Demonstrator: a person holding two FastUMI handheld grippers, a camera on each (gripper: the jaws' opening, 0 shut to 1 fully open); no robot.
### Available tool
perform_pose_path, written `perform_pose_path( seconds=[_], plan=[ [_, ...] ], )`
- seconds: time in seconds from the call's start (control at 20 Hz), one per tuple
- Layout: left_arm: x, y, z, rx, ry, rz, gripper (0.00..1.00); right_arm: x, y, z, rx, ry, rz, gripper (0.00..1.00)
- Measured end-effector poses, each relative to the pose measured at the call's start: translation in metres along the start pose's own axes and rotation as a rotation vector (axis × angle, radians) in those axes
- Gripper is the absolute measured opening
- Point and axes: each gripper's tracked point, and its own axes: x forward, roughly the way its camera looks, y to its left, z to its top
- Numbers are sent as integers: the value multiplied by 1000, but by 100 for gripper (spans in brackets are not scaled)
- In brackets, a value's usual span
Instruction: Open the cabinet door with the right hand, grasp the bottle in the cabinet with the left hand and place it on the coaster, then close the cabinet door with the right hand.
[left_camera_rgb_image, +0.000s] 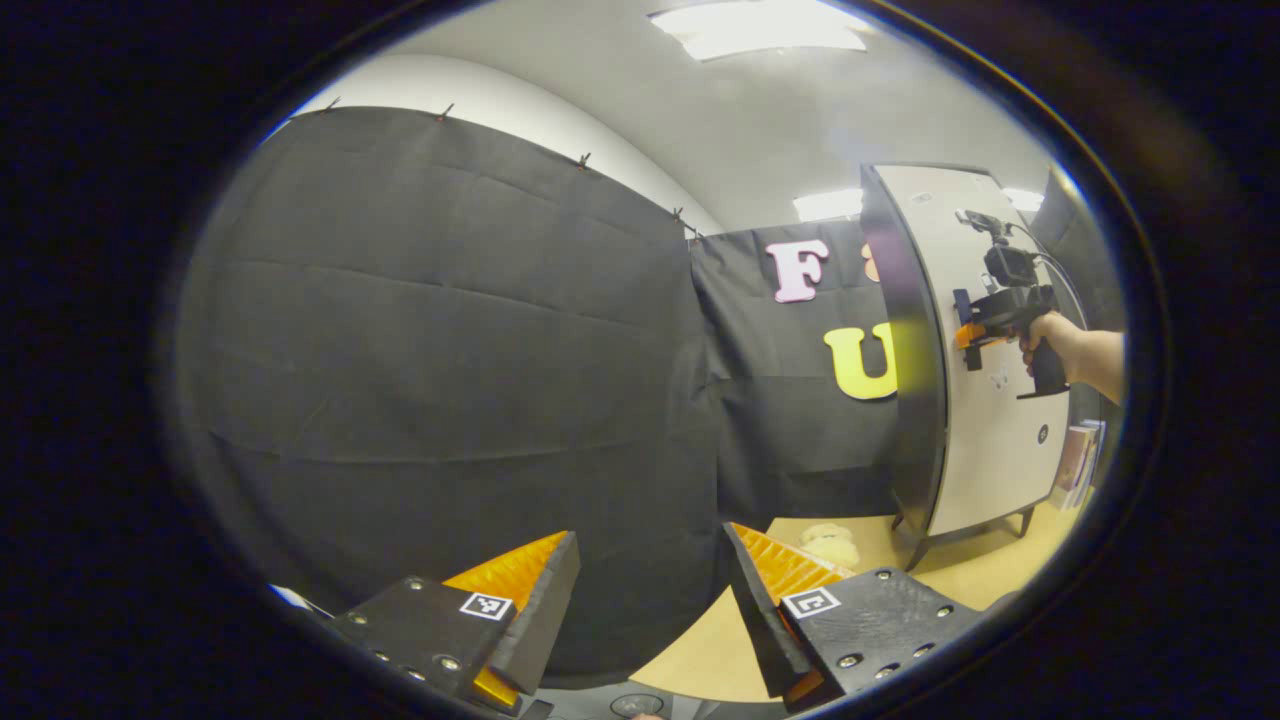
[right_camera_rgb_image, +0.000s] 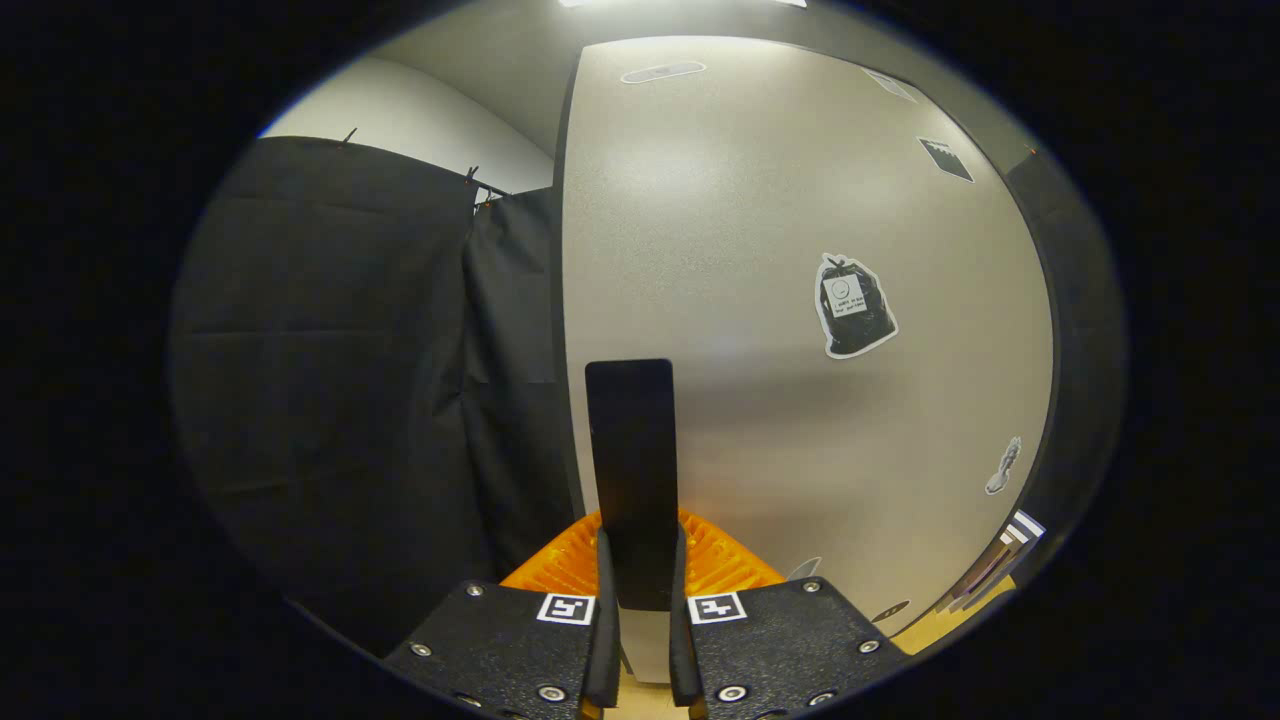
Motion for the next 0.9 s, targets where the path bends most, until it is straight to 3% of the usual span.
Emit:
perform_pose_path(
  seconds=[0.1, 0.15, 0.2, 0.35, 0.4, 0.45, 0.5, 0.55, 0.7, 0.75, 0.8, 0.9],
  plan=[
    [-3, -1, 4, -7, -10, -21, 82, -7, 0, 2, -3, -10, 21, 20],
    [-4, -1, 4, -6, -11, -31, 87, -10, 2, 1, -3, -16, 33, 20],
    [-2, -1, 1, -4, -9, -42, 82, -14, 2, 2, -4, -20, 43, 20],
    [-2, -2, 4, -3, -5, -80, 82, -25, 2, 2, -1, -30, 73, 20],
    [-3, -2, 4, -2, -6, -91, 87, -29, 2, 2, -2, -32, 83, 20],
    [-4, -2, 5, -1, -9, -102, 82, -33, 2, 2, -2, -35, 93, 20],
    [-5, -1, 5, 2, -12, -110, 87, -38, 2, 2, 0, -36, 104, 20],
    [-6, -1, 7, 3, -12, -113, 82, -43, 4, 2, 2, -35, 114, 20],
    [-7, -3, 9, -4, -15, -139, 82, -55, 4, 3, -3, -30, 144, 20],
    [-9, -4, 11, -3, -15, -147, 87, -58, 4, 2, -4, -28, 154, 20],
    [-11, -5, 13, -3, -14, -155, 82, -61, 3, 2, -4, -25, 163, 20],
    [-13, -7, 15, -8, -11, -172, 82, -68, 3, 3, -4, -21, 178, 20]
  ],
)
